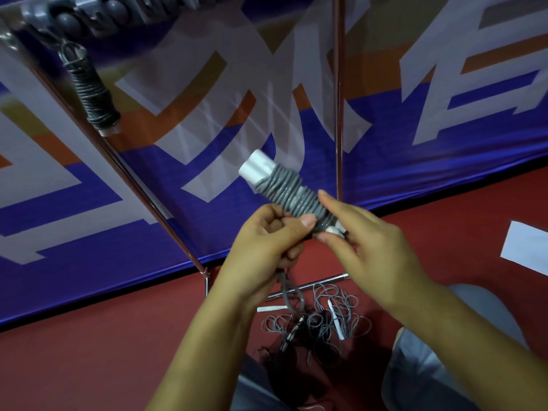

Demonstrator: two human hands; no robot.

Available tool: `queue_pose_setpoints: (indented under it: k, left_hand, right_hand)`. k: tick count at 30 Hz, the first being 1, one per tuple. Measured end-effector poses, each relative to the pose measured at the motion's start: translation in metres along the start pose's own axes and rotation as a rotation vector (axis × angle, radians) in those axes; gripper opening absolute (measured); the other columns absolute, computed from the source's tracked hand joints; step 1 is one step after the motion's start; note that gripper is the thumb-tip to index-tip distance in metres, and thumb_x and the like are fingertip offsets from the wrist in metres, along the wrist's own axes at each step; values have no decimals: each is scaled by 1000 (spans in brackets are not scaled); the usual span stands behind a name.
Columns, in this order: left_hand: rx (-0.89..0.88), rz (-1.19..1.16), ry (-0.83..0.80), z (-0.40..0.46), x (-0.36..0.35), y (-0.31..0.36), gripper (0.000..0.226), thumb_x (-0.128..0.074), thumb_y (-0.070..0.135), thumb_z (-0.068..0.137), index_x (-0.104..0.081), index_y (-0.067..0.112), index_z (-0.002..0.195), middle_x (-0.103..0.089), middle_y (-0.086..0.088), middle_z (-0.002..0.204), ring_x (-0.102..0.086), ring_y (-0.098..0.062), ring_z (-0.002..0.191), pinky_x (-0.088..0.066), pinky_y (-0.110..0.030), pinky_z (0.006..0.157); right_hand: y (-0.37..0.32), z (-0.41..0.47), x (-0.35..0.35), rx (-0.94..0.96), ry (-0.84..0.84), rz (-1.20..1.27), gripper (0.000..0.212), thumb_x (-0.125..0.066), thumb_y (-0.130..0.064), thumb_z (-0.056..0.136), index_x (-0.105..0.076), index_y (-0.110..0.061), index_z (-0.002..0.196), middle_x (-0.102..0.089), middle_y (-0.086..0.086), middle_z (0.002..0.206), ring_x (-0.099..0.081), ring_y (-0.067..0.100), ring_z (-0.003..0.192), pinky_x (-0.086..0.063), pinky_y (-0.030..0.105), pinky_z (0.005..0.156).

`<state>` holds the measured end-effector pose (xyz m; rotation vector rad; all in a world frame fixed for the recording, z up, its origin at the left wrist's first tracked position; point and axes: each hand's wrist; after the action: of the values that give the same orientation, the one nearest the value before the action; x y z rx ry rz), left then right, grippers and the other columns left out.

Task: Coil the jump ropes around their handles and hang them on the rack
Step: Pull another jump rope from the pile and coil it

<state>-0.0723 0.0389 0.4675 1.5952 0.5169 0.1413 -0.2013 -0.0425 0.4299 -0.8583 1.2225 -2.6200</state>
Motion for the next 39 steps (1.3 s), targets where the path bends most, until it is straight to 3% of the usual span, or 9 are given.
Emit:
queue_pose_setpoints:
  k: [3,6,12,15,22,28,32,35,39]
  left_hand:
    - [12,-4,-51,-3,5,1,27,-70,5,75,-59,4,99,-60,1,68,-42,-5,47,-32,-13,42]
    - [1,49,-89,-4,5,2,12,-70,8,77,-64,3,85,-49,0,55,-39,-5,48,-32,-14,44]
    - [-3,264,-33,-7,7,3,29,-62,31,79,-68,2,81,-46,-2,52,-36,-9,47,-31,-17,46]
    - [0,245,-43,-8,8,3,26,-64,31,77,-66,5,73,-45,-9,59,-32,-9,48,-30,-16,45]
    - [10,248,-70,-4,2,5,36,-55,45,80,-62,10,84,-40,-1,42,-24,-10,38,-17,-22,40]
    - [-3,207,-69,-5,6,7,20,-65,31,83,-66,11,80,-38,3,38,-28,-7,35,-23,-18,38]
    - [29,123,-116,-6,10,11,10,-67,17,77,-70,20,68,-64,-4,62,-59,-12,53,-47,-20,51]
    - [-134,345,-13,-12,7,12,7,-69,8,82,-68,9,75,-67,-2,66,-63,-8,63,-50,-18,62]
    - [-764,1074,172,-15,2,3,4,-64,8,85,-63,7,81,-53,7,77,-46,1,72,-38,-8,65]
  right_hand:
    - [-5,3,3,-313,6,455,48,-68,-9,85,-53,-41,119,-68,-11,104,-67,3,95,-53,24,85]
    - [-7,6,5,-461,-20,713,48,-61,4,83,-57,-35,109,-68,-11,99,-68,-1,89,-56,19,70]
    - [-10,14,14,-637,61,892,41,-58,-1,84,-55,-9,124,-70,5,90,-71,13,71,-58,25,61]
    - [-9,18,21,-693,30,974,50,-62,-11,75,-56,-1,123,-71,10,87,-72,18,72,-57,26,59]
    - [-20,16,24,-817,-124,1146,33,-59,-14,70,-63,2,99,-72,17,83,-72,22,68,-58,25,58]
    - [-27,14,25,-829,-154,1186,29,-58,-16,72,-64,1,95,-73,16,83,-72,21,69,-58,23,58]
    - [-29,14,23,-864,-143,1222,27,-58,-15,73,-64,2,93,-72,15,78,-72,20,66,-56,22,55]
    - [-30,13,21,-924,-114,1266,27,-57,-14,72,-64,4,91,-72,17,79,-72,21,65,-56,21,52]
    - [-34,17,25,-1081,-101,1404,23,-59,-11,68,-71,8,75,-69,20,76,-69,22,57,-52,18,43]
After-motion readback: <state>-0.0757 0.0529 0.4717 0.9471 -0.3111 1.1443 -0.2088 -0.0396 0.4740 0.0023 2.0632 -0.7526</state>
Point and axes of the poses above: each hand's wrist, its own z-axis towards the middle knuckle, its own x-axis out of the back of the hand, y = z × x
